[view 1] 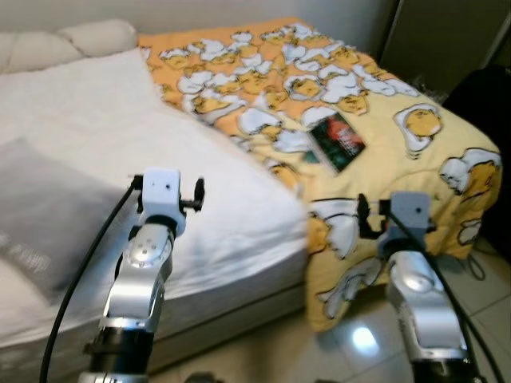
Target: Clean up the room
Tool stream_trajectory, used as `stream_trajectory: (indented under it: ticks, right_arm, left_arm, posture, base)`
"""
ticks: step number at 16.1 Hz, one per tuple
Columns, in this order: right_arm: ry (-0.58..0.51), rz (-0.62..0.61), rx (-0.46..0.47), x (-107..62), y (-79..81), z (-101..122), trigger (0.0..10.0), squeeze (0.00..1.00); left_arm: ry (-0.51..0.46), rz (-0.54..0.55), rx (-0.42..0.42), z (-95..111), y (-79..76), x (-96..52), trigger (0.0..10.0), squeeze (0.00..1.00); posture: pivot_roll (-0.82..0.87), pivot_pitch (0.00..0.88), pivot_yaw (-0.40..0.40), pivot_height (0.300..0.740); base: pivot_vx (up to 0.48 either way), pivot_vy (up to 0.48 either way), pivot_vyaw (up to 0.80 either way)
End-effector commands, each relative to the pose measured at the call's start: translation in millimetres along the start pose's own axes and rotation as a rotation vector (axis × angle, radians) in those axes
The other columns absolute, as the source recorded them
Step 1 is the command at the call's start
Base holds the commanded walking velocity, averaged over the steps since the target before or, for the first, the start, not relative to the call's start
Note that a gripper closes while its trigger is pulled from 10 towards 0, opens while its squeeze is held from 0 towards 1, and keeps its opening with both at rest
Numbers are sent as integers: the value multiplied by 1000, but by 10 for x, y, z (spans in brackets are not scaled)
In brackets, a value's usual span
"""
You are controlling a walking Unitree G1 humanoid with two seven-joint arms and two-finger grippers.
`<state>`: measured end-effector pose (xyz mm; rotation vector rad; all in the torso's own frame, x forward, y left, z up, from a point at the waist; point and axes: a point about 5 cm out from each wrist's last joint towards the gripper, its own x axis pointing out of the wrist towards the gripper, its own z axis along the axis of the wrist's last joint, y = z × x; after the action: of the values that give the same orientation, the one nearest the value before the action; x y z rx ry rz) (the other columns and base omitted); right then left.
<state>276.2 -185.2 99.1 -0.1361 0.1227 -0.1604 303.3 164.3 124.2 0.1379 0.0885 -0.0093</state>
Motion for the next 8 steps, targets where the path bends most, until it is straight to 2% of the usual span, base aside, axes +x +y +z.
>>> stream_trajectory:
  ticks: [1,8]
  right_arm:
    - [-20,24,5,-1,74,55,10000,0]
    - [-23,34,5,21,111,65,10000,0]
  left_arm:
    - [6,27,8,-13,80,-10,10000,0]
    - [7,21,16,-9,83,11,10000,0]
  posture:
    - [-5,0,19,740]
    - [18,0,16,740]
  base:
    - [0,416,0]
    - [0,416,0]
